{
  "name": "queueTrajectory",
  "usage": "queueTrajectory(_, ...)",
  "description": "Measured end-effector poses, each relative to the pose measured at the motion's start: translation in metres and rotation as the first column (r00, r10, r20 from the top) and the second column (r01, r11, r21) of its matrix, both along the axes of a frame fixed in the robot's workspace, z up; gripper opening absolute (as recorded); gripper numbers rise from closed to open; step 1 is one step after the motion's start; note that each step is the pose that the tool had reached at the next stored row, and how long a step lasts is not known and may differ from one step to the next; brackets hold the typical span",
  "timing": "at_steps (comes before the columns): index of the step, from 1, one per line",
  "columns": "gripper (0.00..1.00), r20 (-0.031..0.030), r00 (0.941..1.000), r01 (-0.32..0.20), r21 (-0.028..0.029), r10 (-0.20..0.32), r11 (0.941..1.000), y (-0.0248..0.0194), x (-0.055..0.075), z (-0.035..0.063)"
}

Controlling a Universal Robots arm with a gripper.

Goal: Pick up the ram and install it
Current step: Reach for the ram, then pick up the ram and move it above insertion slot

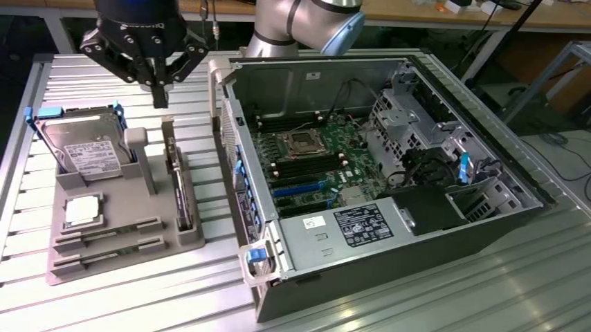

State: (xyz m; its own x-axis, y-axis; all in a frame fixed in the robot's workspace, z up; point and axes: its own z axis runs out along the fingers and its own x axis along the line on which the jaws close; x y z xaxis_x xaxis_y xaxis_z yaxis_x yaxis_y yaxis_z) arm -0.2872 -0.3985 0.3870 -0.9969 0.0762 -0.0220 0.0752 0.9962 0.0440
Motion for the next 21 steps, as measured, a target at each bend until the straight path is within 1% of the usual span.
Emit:
queueTrajectory(1, 0.11, 0.0001, 1.0000, 0.000, 0.0000, 0.000, 1.0000, 0.0000, -0.008, -0.0001)
queueTrajectory(4, 0.11, 0.0000, 1.0000, 0.000, 0.0000, 0.000, 1.0000, -0.0001, -0.021, -0.0001)
queueTrajectory(6, 0.11, 0.0000, 1.0000, 0.000, -0.0001, 0.000, 1.0000, -0.0001, -0.032, -0.0001)
queueTrajectory(8, 0.11, -0.0001, 1.0000, 0.000, -0.0001, 0.000, 1.0000, -0.0001, -0.056, -0.0002)
queueTrajectory(10, 0.11, 0.0000, 1.0000, 0.000, 0.0000, 0.000, 1.0000, -0.0002, -0.067, -0.0003)
queueTrajectory(11, 0.11, -0.0001, 1.0000, 0.000, 0.0000, 0.000, 1.0000, -0.0001, -0.078, -0.0003)
queueTrajectory(12, 0.11, 0.0004, 1.0000, 0.000, 0.0002, 0.000, 1.0000, -0.0002, -0.085, -0.0005)
queueTrajectory(21, 0.11, 0.0002, 1.0000, 0.000, 0.0002, 0.000, 1.0000, -0.0002, -0.085, -0.0004)
